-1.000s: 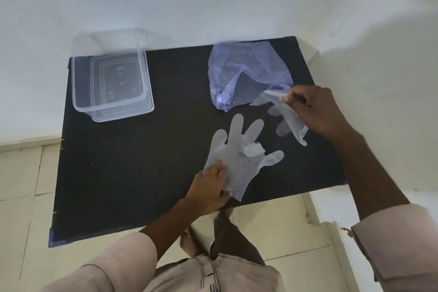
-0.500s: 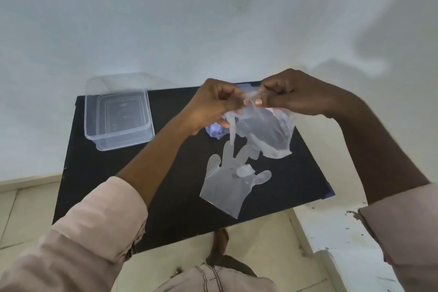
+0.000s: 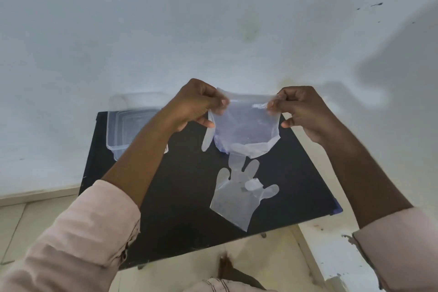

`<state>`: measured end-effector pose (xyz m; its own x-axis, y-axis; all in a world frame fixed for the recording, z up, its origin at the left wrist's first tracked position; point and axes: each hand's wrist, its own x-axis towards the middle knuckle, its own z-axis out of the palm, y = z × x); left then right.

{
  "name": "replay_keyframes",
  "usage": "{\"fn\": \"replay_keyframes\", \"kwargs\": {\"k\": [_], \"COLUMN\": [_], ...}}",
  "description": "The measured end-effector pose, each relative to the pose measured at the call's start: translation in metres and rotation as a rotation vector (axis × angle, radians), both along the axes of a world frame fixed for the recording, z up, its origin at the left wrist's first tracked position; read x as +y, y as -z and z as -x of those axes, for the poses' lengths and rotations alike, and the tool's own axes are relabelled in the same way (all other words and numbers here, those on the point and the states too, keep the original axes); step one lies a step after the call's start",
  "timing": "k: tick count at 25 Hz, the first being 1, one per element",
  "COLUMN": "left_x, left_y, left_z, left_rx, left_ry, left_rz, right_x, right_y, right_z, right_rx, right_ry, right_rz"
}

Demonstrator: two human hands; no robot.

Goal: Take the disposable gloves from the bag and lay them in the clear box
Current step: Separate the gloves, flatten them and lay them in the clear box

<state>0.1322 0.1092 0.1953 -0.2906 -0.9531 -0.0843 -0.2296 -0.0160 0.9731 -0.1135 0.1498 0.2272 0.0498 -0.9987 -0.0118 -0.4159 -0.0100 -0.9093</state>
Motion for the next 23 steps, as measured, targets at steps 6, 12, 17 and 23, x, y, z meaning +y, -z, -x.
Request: {"fn": "replay_keyframes", "kwargs": {"k": [6,12,17,23], "left_x": [-0.001,-0.021,-0.038,-0.049], "left_y": [-0.015,-0.028,-0.031,-0.040], "left_z": [0.004,0.011,0.011,0.012], "left_rx": [0.259,0.262,0.257,0.259], "left_ry": [-0.093,-0.229,-0.308,-0.407], "left_rz": [0.002,0.098,0.118,0.187], "right_x": [-0.020,-0.042,-0.056,-0.075], "right_y": [-0.001,0.009,0.035,0.053], "right_z": [-0.010,-0.010,-0.007,-0.009], "right_rx": [-0.139,-0.319,-0.153,-0.043], "right_ry": [-0.043,-0.163,-0.283,-0.431], "right_rz": [0.029,-0.018,-0.037,0.022]}}
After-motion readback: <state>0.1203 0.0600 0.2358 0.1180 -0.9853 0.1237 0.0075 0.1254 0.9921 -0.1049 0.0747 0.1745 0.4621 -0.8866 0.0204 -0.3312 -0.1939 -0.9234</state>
